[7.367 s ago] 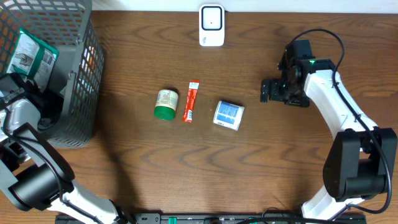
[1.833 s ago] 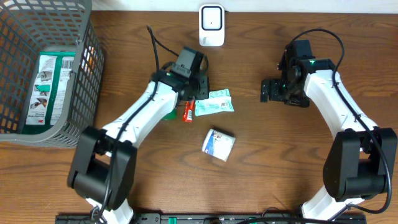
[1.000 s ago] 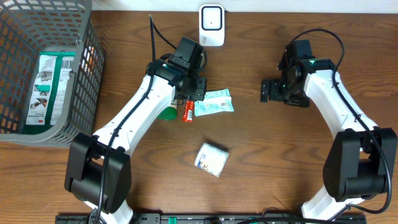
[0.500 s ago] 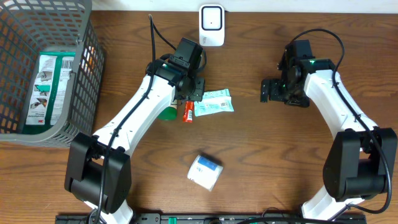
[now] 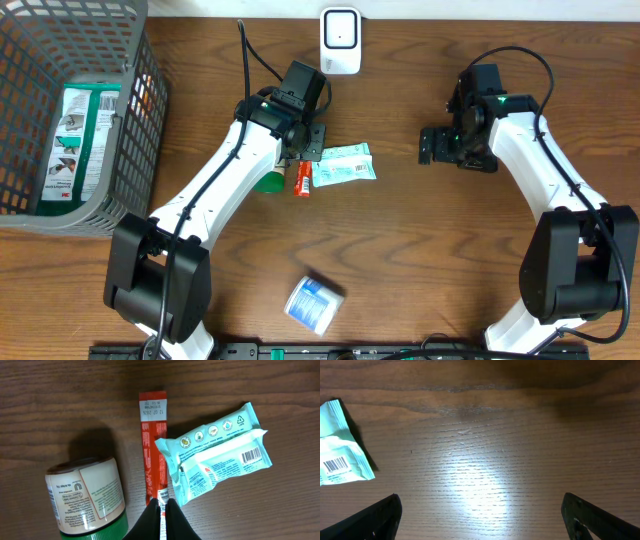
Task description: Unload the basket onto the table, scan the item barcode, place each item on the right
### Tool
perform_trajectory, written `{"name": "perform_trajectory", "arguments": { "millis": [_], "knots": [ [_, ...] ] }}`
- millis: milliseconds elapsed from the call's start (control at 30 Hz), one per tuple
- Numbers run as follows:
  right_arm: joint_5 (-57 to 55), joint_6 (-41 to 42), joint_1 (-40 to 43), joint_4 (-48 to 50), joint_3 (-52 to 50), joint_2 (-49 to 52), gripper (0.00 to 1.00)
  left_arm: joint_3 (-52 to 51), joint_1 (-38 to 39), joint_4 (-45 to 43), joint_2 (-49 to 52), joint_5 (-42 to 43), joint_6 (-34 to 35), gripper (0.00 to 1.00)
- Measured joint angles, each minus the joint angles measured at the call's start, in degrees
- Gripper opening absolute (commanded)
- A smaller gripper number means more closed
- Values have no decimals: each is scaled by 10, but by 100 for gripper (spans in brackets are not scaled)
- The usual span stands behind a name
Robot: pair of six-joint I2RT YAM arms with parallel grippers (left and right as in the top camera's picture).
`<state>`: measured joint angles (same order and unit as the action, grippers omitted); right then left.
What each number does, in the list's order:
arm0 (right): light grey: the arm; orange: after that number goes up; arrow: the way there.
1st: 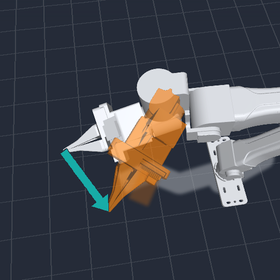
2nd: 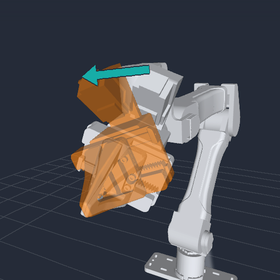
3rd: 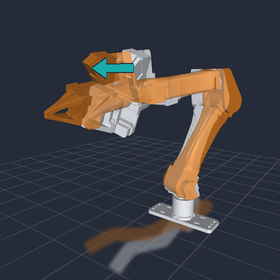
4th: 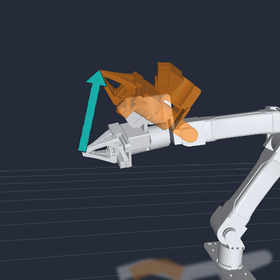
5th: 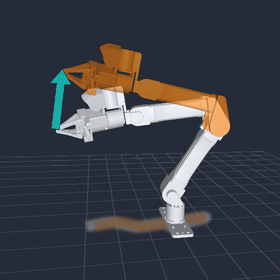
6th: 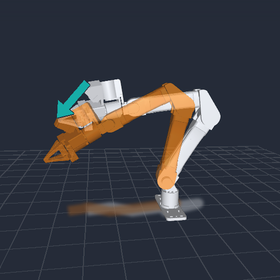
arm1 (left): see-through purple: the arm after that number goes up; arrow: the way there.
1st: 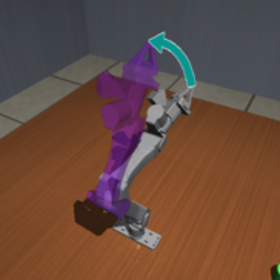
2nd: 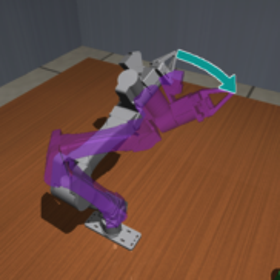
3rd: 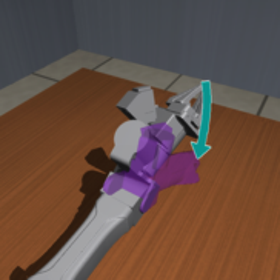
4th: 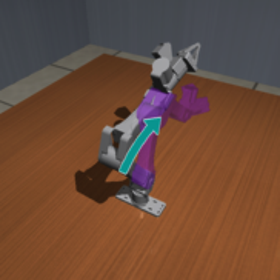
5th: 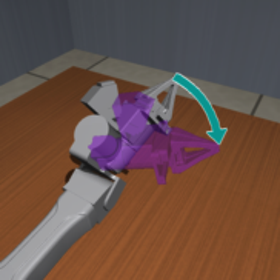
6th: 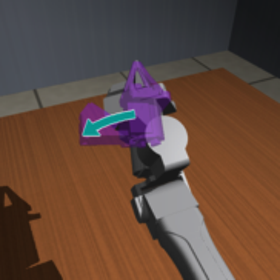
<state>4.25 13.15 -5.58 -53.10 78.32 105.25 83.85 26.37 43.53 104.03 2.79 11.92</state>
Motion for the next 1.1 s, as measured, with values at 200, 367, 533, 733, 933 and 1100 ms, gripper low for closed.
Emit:
{"name": "perform_trajectory", "arguments": {
  "millis": [200,367,533,733,933,1100],
  "knots": [
    [0,0,0,0,0,0,99,0,0,0,0,0,0,8],
    [0,0,0,0,0,0,99,0,0,0,0,-1,0,8],
    [0,0,0,0,0,0,99,0,0,0,0,-2,0,8],
    [0,0,0,0,0,0,99,9,-2,48,0,-2,0,8],
    [0,0,0,0,0,0,99,115,-32,243,0,-2,0,12],
    [0,0,0,0,0,0,99,200,-56,397,-5,10,-2,8]
  ]
}}
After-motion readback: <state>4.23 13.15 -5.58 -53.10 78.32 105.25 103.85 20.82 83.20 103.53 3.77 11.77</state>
